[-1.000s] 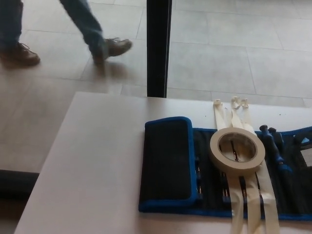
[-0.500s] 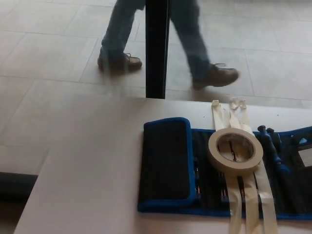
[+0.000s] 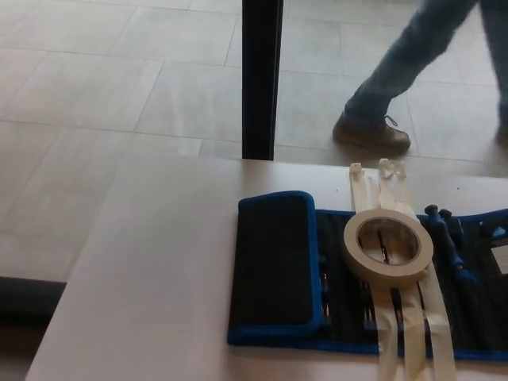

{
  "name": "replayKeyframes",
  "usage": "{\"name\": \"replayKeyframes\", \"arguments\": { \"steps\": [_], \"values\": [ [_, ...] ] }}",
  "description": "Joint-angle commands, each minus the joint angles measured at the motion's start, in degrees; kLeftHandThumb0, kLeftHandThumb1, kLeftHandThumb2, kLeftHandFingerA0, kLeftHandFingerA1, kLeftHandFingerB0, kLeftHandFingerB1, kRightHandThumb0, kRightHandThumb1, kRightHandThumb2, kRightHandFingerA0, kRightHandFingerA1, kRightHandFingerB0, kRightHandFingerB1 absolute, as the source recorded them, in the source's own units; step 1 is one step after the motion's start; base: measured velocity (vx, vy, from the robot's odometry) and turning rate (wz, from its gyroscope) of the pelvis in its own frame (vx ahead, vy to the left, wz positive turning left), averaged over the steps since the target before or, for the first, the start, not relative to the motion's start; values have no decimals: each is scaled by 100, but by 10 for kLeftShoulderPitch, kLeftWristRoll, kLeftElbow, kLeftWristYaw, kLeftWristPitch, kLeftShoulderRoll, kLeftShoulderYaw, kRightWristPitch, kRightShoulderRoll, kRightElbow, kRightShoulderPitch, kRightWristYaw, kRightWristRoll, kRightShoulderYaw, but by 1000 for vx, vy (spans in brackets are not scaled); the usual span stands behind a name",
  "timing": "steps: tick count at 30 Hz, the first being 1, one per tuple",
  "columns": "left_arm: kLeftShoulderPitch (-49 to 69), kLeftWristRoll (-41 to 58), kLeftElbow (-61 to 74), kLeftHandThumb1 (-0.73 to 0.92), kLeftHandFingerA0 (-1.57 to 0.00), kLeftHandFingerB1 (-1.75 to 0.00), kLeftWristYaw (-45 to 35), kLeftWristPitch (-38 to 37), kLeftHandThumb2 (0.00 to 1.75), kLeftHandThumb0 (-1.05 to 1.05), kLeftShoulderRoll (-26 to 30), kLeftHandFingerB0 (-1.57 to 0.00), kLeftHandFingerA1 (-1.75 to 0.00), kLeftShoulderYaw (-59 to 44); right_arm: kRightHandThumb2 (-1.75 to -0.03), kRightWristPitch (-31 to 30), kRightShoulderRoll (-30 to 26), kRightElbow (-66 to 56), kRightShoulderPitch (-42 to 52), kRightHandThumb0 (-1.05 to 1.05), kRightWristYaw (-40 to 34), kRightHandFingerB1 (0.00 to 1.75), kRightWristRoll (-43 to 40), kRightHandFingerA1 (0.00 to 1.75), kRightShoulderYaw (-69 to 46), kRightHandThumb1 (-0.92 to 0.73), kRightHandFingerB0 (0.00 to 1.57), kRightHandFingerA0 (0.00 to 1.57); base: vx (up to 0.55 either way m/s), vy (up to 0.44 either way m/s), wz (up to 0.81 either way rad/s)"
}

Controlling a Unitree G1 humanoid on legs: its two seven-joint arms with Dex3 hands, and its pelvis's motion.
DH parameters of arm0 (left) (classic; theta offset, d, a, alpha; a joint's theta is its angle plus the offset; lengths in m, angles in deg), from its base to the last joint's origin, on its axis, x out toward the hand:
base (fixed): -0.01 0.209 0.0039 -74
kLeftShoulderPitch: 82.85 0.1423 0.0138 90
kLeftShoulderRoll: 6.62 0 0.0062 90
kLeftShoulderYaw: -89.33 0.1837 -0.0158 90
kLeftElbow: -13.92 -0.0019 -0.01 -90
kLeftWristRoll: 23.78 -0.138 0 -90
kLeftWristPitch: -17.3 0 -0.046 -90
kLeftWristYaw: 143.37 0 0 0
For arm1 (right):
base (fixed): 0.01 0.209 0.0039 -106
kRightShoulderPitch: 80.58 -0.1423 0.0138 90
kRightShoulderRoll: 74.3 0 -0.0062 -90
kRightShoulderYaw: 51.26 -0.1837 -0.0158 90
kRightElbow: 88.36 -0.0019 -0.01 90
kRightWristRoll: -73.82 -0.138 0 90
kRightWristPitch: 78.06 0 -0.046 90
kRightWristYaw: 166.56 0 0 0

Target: The robot uses its right hand to open a black folded toolkit cover kept in the middle of the desk

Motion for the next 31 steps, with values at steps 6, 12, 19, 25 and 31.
{"name": "replayKeyframes", "arguments": {
  "steps": [6,12,19,25,31],
  "values": [
    [4,-3,-3,89,-26,-37,3,-21,67,-96,24,-26,-53,2,-65,6,-111,179,65,-81,49,71,-168,132,-166,-82,4,95,0,0,0],
    [10,11,0,89,-29,-38,-3,-19,67,-94,20,-27,-54,-11,-109,24,-28,200,81,-70,30,57,-161,119,-144,-57,0,95,0,0,0],
    [3,15,-6,74,-34,-43,1,-19,83,-100,17,-25,-57,-17,-64,38,10,224,56,-79,1,79,-145,126,-54,-72,16,92,0,0,-2],
    [-8,24,-9,88,-39,-38,-1,1,67,-96,14,-29,-58,-29,-74,49,54,220,51,-72,-4,105,-195,132,-47,-69,24,85,0,0,1],
    [1,20,-7,76,-31,-42,2,-14,79,-98,13,-24,-56,-26,-70,44,73,188,79,-71,-11,73,-200,119,-21,-70,16,90,0,0,3]
  ]
}}
